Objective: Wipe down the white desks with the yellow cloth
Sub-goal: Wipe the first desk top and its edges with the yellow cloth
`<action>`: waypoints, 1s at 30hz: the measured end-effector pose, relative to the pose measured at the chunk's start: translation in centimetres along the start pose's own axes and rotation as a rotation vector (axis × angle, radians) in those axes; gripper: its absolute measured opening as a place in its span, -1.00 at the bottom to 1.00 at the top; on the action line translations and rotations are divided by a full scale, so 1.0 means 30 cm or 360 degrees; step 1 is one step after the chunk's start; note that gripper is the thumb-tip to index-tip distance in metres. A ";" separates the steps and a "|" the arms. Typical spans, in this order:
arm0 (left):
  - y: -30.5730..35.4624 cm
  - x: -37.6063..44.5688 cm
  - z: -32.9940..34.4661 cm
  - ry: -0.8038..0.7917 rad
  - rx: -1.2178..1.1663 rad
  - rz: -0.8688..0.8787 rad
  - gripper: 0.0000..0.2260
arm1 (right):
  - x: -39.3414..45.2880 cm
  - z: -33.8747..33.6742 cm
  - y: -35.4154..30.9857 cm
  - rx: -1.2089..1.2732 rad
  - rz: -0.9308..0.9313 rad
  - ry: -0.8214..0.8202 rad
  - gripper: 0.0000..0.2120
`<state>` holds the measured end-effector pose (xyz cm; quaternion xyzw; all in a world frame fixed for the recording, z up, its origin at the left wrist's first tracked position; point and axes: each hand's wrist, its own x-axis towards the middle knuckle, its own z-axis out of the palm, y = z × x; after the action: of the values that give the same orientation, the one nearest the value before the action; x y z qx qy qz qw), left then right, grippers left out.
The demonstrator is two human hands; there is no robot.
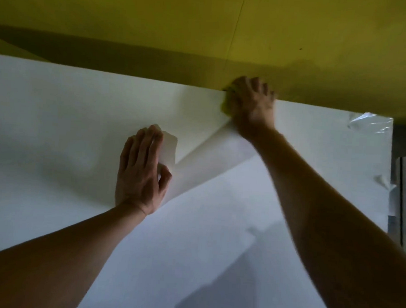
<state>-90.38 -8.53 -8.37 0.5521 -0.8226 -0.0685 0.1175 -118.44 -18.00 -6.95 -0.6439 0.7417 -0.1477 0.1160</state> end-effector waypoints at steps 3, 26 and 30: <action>0.002 0.000 -0.004 -0.0010 0.0004 -0.0006 -0.34 | 0.062 0.103 -0.234 0.0005 -0.0141 -0.0098 -0.59; 0.000 -0.004 -0.002 -0.0079 0.0051 -0.0024 -0.35 | 0.003 0.023 -0.096 0.0018 0.0069 -0.0049 -0.64; 0.000 -0.004 -0.001 -0.0080 0.0064 -0.0015 -0.33 | 0.045 0.094 -0.238 0.0073 -0.0069 -0.0023 -0.65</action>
<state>-90.32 -8.42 -8.36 0.5563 -0.8239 -0.0663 0.0854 -111.05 -20.45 -6.91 -0.6581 0.7231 -0.1625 0.1329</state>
